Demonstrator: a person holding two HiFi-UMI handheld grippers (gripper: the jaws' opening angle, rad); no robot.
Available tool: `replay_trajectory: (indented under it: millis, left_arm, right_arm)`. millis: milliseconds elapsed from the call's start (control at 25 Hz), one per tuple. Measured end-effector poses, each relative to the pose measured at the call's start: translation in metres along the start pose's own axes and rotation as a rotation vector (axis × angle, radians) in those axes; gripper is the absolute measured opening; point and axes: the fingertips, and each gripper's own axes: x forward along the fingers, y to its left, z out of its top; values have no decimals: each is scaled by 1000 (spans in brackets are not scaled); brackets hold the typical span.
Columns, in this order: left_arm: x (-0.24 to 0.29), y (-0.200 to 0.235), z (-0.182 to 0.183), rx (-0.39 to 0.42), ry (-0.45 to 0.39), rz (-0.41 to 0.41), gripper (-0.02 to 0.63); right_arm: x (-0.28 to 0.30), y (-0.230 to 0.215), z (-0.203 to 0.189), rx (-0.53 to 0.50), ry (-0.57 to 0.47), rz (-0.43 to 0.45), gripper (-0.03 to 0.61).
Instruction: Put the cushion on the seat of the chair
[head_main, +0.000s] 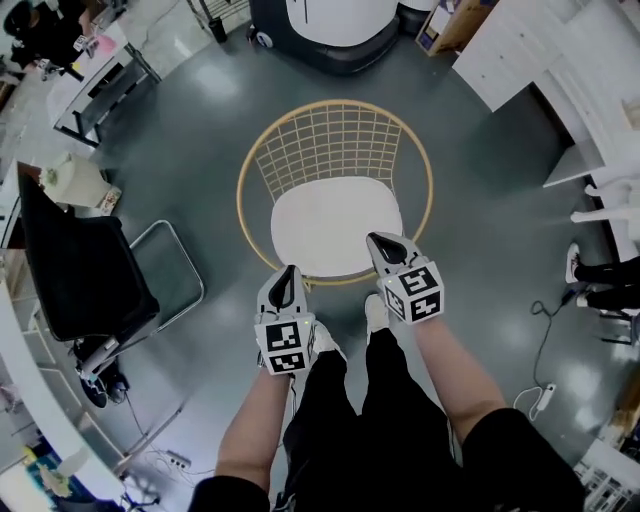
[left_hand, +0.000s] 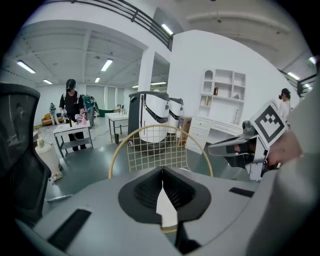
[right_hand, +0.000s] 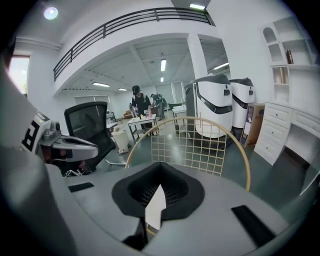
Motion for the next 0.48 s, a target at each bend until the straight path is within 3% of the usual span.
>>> replay_trajectory:
  millis: [240, 480]
  left_arm:
    - [-67, -4, 60, 50, -79, -28, 18]
    - [-129, -22, 90, 56, -126, -79, 18]
  right_arm:
    - [-60, 51, 66, -39, -77, 41, 12]
    - [-120, 97, 99, -62, -147, 56, 12]
